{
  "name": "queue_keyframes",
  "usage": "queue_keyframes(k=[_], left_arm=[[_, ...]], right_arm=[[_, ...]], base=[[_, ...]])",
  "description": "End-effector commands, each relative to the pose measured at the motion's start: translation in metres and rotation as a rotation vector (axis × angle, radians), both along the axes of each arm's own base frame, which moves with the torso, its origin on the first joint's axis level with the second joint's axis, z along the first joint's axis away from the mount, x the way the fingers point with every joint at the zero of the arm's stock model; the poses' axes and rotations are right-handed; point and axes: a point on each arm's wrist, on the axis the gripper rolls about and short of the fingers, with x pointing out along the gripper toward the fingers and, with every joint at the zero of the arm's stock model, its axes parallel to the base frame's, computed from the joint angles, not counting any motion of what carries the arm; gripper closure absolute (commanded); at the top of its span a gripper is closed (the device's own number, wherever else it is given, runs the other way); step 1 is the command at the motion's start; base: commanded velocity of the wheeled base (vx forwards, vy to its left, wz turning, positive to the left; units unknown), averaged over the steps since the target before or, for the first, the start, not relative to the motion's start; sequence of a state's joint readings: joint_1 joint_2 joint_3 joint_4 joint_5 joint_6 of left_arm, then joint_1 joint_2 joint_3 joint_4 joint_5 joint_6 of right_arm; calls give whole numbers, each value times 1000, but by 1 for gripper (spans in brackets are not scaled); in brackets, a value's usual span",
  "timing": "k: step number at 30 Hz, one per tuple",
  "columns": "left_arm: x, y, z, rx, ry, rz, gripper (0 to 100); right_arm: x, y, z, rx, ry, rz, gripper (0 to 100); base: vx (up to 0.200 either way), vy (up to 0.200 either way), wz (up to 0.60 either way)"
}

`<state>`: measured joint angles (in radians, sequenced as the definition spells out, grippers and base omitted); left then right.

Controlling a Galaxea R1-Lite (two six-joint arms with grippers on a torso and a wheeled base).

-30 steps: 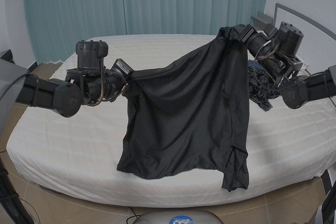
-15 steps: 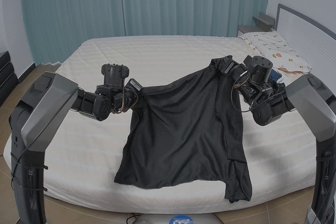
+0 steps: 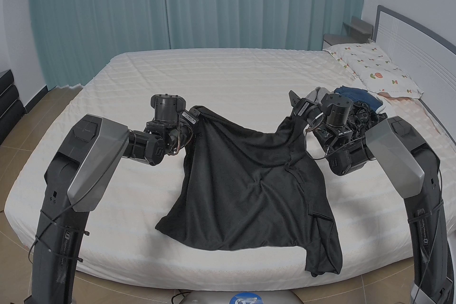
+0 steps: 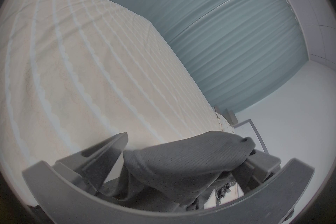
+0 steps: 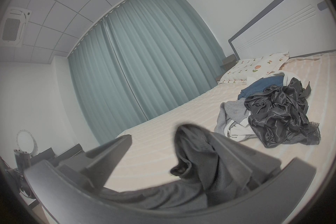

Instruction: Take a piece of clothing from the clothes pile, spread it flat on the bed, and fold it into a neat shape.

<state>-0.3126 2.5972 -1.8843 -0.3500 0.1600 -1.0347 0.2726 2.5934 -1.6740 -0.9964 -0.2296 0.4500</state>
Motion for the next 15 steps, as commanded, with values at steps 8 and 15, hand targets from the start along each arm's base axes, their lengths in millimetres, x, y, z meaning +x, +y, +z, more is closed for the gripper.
queue_keyframes(k=[8,15], left_arm=[[21,29,-47,144,90,108,0],[23,46,-32,170,76,124,0]], right_arm=[[-16,-47,-45,-84,227,-98,0],[-53,-45,-53,-104,316,6,0]], base=[[0,0,0],[0,0,0]])
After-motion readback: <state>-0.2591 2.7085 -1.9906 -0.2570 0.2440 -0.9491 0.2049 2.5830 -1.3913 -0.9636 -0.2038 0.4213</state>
